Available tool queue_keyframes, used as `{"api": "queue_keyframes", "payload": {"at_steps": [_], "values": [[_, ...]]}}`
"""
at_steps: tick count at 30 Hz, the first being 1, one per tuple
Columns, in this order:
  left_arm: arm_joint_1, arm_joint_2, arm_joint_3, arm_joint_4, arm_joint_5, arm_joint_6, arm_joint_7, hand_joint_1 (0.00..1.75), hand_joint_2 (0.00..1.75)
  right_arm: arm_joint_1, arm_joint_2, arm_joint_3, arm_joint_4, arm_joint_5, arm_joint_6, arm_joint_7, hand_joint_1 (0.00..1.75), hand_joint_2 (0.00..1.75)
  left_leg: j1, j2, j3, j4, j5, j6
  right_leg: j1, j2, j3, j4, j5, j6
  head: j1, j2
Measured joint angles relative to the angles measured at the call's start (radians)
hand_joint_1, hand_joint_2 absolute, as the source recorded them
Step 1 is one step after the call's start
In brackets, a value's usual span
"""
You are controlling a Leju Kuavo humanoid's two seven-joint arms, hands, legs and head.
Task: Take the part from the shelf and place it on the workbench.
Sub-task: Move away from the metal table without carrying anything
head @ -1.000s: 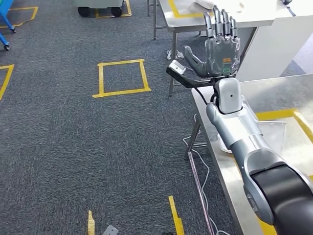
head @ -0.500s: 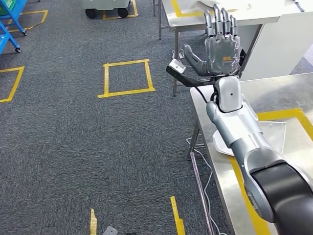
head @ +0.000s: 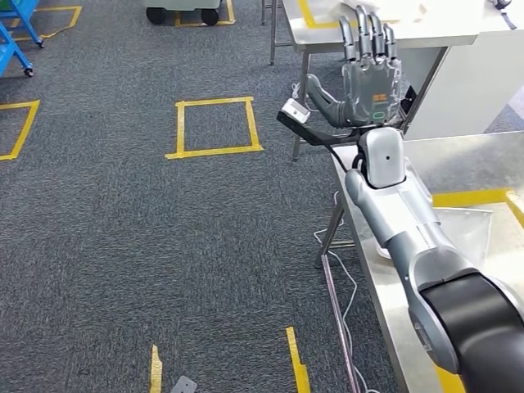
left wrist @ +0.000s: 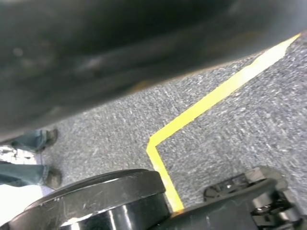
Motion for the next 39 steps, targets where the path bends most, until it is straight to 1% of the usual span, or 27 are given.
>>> {"api": "queue_keyframes", "payload": {"at_steps": [7,39], "values": [[-0.001,0.0,0.015,0.0,0.018,-0.008,-0.022,0.0,0.0,0.008,-0.006,0.002,-0.004,-0.002,0.0,-0.001,0.0,0.0,0.0,0.0,0.0,0.0,0.001,0.003,0.0,0.0,-0.001,0.0,0.002,0.003,0.0,0.0],[-0.001,0.0,0.034,0.0,0.019,0.007,-0.021,0.0,0.0,0.032,-0.022,0.01,-0.028,-0.009,0.004,-0.001,0.0,0.0,0.001,0.0,0.0,0.0,0.002,0.003,0.001,0.001,-0.002,0.002,0.001,0.003,0.0,0.0]]}}
